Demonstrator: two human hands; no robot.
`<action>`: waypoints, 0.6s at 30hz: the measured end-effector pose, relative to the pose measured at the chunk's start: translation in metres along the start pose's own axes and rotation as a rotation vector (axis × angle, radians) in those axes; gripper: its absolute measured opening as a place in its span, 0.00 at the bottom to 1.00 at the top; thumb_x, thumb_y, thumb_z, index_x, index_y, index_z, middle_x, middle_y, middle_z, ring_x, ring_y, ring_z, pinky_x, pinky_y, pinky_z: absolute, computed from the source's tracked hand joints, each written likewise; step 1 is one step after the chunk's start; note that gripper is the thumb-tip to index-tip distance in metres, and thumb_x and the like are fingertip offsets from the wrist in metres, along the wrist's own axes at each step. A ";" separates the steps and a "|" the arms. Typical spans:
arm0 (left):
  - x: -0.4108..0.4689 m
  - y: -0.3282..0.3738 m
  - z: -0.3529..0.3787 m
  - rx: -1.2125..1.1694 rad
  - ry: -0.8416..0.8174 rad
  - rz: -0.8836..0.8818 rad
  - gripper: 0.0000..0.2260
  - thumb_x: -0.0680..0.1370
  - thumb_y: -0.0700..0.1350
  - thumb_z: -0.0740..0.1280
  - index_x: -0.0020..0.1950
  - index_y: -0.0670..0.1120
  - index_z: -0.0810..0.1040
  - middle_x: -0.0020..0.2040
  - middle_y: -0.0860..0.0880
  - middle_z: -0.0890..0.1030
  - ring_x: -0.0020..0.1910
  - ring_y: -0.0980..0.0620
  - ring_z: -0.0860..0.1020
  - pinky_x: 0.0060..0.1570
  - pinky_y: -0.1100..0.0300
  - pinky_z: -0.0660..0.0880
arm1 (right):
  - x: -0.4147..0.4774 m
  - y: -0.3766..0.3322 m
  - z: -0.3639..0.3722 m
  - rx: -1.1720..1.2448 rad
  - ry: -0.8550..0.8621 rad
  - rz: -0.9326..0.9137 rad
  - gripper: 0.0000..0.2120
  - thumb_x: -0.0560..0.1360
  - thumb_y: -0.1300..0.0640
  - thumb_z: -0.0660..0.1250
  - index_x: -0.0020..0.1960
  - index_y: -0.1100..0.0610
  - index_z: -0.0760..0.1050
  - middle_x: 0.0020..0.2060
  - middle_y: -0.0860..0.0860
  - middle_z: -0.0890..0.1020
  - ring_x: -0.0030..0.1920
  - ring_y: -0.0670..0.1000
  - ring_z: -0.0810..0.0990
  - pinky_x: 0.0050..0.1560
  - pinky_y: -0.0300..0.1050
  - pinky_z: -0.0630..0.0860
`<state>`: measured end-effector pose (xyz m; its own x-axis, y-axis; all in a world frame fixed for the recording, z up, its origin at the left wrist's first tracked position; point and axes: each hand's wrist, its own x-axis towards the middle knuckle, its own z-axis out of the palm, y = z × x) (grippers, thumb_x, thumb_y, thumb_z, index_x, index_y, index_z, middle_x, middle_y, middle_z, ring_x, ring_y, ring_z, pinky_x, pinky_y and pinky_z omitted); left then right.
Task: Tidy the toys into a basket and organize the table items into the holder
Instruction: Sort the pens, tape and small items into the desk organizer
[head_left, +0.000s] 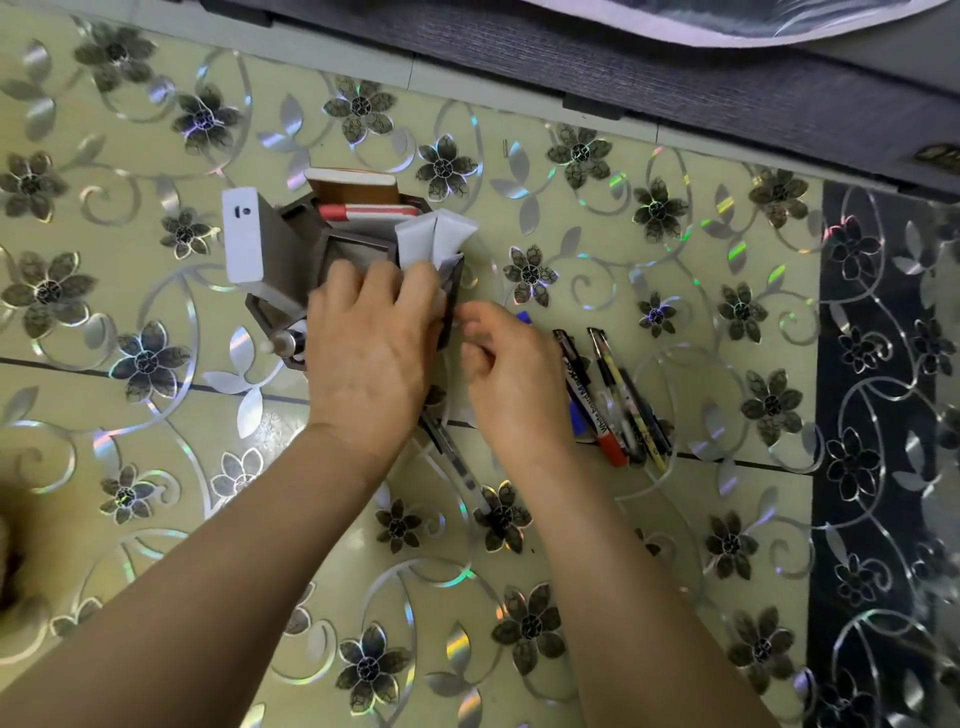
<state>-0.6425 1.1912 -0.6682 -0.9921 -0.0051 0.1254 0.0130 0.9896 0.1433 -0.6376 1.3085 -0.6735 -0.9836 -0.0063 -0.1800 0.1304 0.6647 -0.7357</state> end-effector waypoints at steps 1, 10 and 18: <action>-0.003 0.001 0.003 0.004 -0.019 0.001 0.05 0.76 0.46 0.64 0.48 0.45 0.72 0.46 0.43 0.76 0.46 0.40 0.71 0.42 0.47 0.69 | 0.000 -0.001 0.000 0.015 0.001 0.006 0.17 0.71 0.71 0.62 0.56 0.58 0.79 0.46 0.54 0.84 0.50 0.54 0.82 0.52 0.49 0.77; -0.063 -0.010 -0.007 -0.330 0.078 -0.200 0.31 0.70 0.30 0.61 0.73 0.37 0.61 0.70 0.35 0.62 0.70 0.38 0.60 0.72 0.48 0.57 | -0.005 -0.003 0.000 -0.010 0.026 0.063 0.19 0.77 0.61 0.64 0.67 0.55 0.71 0.54 0.53 0.82 0.54 0.54 0.80 0.55 0.45 0.71; -0.037 -0.056 -0.007 -0.705 0.012 -0.613 0.30 0.78 0.39 0.54 0.77 0.41 0.44 0.72 0.45 0.66 0.68 0.54 0.66 0.67 0.66 0.61 | 0.019 -0.024 0.015 -0.062 -0.148 0.209 0.22 0.80 0.60 0.56 0.74 0.52 0.60 0.58 0.59 0.79 0.57 0.61 0.76 0.49 0.48 0.69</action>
<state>-0.6055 1.1349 -0.6738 -0.8494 -0.5029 -0.1600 -0.4360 0.4979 0.7497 -0.6574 1.2812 -0.6691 -0.9067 0.0295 -0.4207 0.3162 0.7076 -0.6319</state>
